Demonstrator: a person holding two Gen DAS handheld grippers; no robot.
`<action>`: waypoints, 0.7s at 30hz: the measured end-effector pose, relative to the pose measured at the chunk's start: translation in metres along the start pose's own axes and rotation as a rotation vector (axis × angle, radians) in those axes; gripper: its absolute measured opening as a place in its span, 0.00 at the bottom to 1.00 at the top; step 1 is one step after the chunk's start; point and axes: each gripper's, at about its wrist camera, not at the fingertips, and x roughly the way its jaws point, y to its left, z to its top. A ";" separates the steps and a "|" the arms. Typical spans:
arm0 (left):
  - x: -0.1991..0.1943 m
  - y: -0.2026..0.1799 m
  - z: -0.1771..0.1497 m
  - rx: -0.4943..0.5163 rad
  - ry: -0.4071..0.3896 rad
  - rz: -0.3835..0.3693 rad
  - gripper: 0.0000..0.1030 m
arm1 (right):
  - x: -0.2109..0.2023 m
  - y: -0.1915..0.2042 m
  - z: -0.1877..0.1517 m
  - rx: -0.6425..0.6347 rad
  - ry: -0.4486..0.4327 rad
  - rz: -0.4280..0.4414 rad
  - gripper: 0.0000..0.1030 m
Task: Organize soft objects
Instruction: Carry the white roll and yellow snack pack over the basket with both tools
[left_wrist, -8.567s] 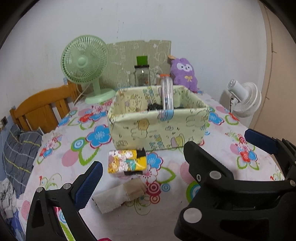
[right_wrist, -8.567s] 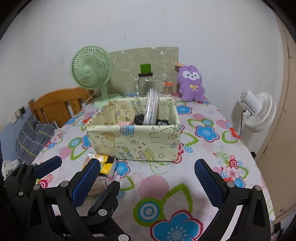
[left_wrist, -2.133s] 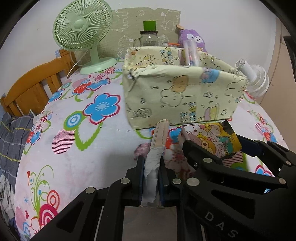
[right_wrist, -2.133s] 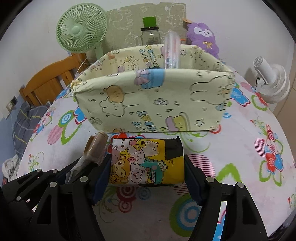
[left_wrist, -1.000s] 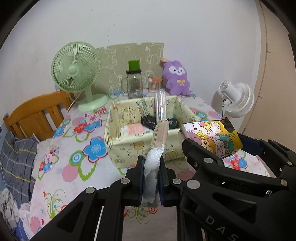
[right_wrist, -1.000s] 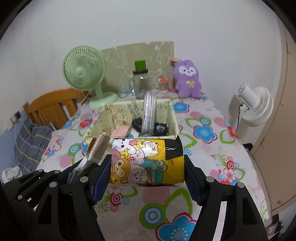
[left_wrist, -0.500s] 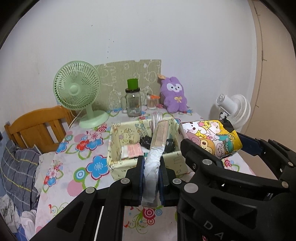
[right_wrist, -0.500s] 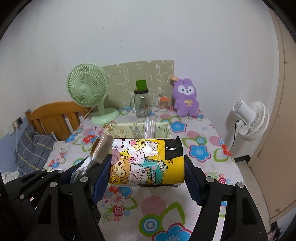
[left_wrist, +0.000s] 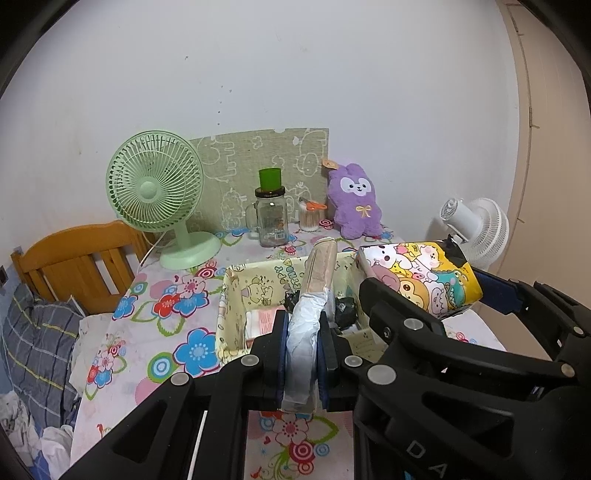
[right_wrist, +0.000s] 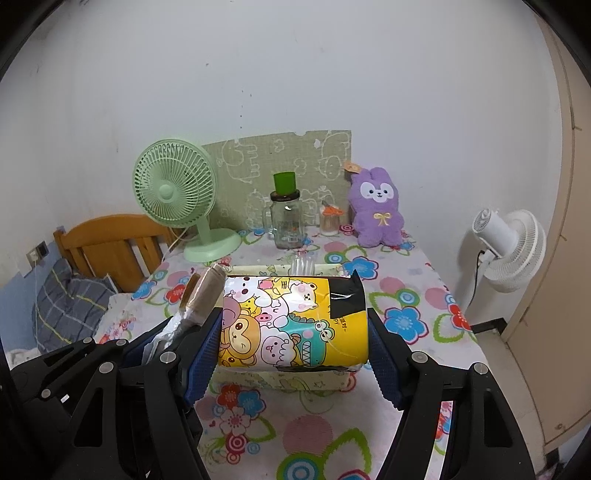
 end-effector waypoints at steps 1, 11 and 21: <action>0.003 0.001 0.001 -0.001 0.001 0.002 0.11 | 0.002 -0.001 0.001 0.002 -0.001 0.002 0.72; 0.030 0.006 0.011 -0.009 0.002 0.025 0.11 | 0.034 -0.004 0.013 0.004 -0.002 0.019 0.72; 0.061 0.011 0.023 -0.039 0.012 0.037 0.11 | 0.064 -0.011 0.023 0.018 -0.009 0.033 0.72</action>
